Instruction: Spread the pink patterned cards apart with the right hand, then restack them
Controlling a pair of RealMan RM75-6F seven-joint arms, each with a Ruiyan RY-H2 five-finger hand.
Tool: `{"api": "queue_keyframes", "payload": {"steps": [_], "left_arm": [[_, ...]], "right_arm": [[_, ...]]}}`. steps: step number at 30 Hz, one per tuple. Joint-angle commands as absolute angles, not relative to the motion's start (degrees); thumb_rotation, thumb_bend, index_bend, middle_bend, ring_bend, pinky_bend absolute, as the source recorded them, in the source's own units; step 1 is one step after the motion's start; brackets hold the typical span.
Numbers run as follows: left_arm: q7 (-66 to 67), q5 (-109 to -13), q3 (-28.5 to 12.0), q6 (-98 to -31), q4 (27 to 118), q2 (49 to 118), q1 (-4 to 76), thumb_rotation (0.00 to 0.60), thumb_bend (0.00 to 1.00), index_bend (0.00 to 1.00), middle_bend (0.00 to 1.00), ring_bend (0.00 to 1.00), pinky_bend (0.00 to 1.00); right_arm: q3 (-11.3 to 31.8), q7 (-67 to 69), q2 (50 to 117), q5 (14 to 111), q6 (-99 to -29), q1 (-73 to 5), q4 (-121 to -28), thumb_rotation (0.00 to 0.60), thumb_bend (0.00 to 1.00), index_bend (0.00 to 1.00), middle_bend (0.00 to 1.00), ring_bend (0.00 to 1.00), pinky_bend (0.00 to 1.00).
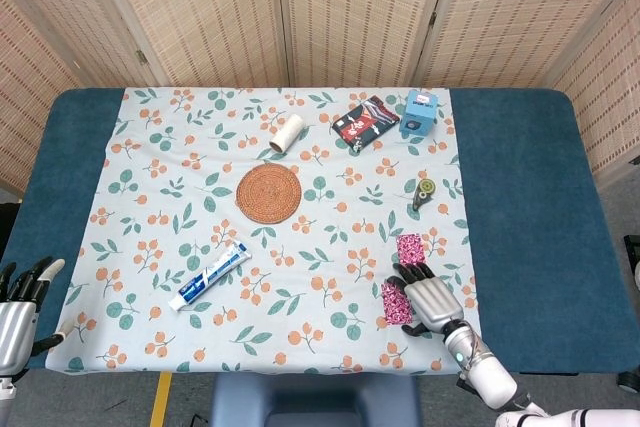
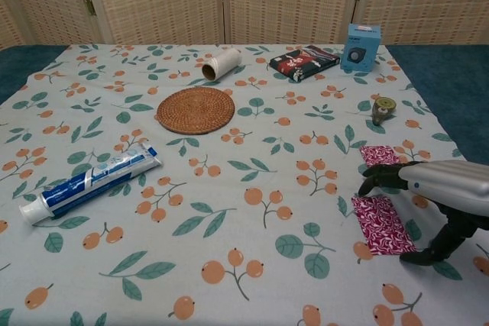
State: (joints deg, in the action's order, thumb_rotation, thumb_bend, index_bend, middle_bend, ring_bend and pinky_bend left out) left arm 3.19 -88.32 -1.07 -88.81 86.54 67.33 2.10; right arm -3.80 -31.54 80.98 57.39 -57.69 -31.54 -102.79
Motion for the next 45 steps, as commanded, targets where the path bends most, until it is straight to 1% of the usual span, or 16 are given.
{"api": "queue_keyframes", "payload": {"steps": [1, 13, 22, 30, 41, 45], "left_arm": [[3.1, -88.3, -1.1, -88.8, 86.5, 67.4, 2.1, 0.600, 0.28, 0.15, 0.13, 0.21, 0.00], [2.9, -88.3, -1.0, -88.7, 86.1, 67.6, 2.1, 0.600, 0.28, 0.15, 0.13, 0.21, 0.00], [2.5, -88.2, -1.0, -88.7, 85.7, 67.7, 2.1, 0.600, 0.28, 0.15, 0.13, 0.21, 0.00], [2.2, -88.2, -1.0, -88.8, 85.4, 67.8, 2.0, 0.600, 0.28, 0.15, 0.13, 0.21, 0.00], [2.4, -88.3, -1.1, -89.0, 85.9, 67.5, 1.9, 0.600, 0.28, 0.15, 0.13, 0.21, 0.00], [2.9, -88.4, -1.0, -88.9, 86.4, 67.4, 2.0, 0.600, 0.28, 0.15, 0.13, 0.21, 0.00]], "right_arm": [[-3.7, -31.6, 80.9, 57.0, -57.6, -31.6, -102.8, 0.544, 0.27, 0.16, 0.07, 0.00, 0.00], [-3.7, -32.3, 81.2, 56.5, -57.4, -31.9, -102.4, 0.543, 0.27, 0.16, 0.07, 0.00, 0.00], [-3.7, -32.1, 81.5, 57.0, -58.1, -31.5, -102.5, 0.546, 0.27, 0.21, 0.09, 0.00, 0.00], [-3.5, -31.6, 81.1, 57.8, -58.6, -31.3, -103.2, 0.547, 0.27, 0.23, 0.10, 0.00, 0.00], [-1.1, -28.7, 76.3, 60.7, -59.8, -31.5, -105.6, 0.546, 0.27, 0.23, 0.10, 0.00, 0.00], [-0.1, -27.9, 74.2, 60.9, -59.1, -32.1, -105.5, 0.545, 0.27, 0.23, 0.10, 0.00, 0.00]]}}
